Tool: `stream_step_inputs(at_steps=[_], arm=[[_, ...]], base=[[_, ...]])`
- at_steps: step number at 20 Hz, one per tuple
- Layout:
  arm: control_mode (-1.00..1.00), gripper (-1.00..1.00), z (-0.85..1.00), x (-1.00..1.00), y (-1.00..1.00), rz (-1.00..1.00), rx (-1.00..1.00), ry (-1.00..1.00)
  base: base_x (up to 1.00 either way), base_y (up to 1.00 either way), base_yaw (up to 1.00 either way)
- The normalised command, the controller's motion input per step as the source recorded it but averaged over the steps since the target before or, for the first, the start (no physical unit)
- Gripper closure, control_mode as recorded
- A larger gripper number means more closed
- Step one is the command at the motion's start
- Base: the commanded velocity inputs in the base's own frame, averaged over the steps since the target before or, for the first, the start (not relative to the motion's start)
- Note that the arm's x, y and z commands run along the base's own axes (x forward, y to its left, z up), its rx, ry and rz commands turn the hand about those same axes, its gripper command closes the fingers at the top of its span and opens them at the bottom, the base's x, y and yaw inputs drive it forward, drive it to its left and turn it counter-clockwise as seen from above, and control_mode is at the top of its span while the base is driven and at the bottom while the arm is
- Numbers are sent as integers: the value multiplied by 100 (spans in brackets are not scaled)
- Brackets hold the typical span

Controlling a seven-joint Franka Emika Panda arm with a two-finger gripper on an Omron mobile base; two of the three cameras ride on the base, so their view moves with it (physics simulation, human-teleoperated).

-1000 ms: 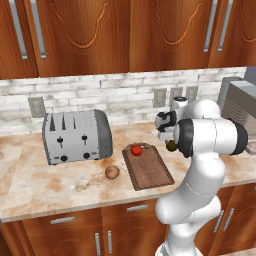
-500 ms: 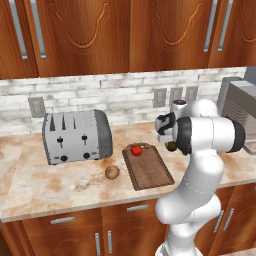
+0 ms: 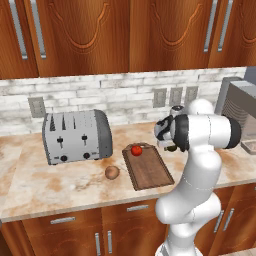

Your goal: Place the avocado, onion, tomato, and bell pepper on the cutting board.

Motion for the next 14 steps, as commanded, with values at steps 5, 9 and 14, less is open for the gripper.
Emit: stream_step_inputs(at_steps=[5,9,14], arm=[[-100,100,-17,4,0,0,0,-1],[-100,100,2,1,0,0,0,0],[-100,100,45,-5,0,1,0,-3]], base=[[0,0,0],[0,0,0],[0,0,0]])
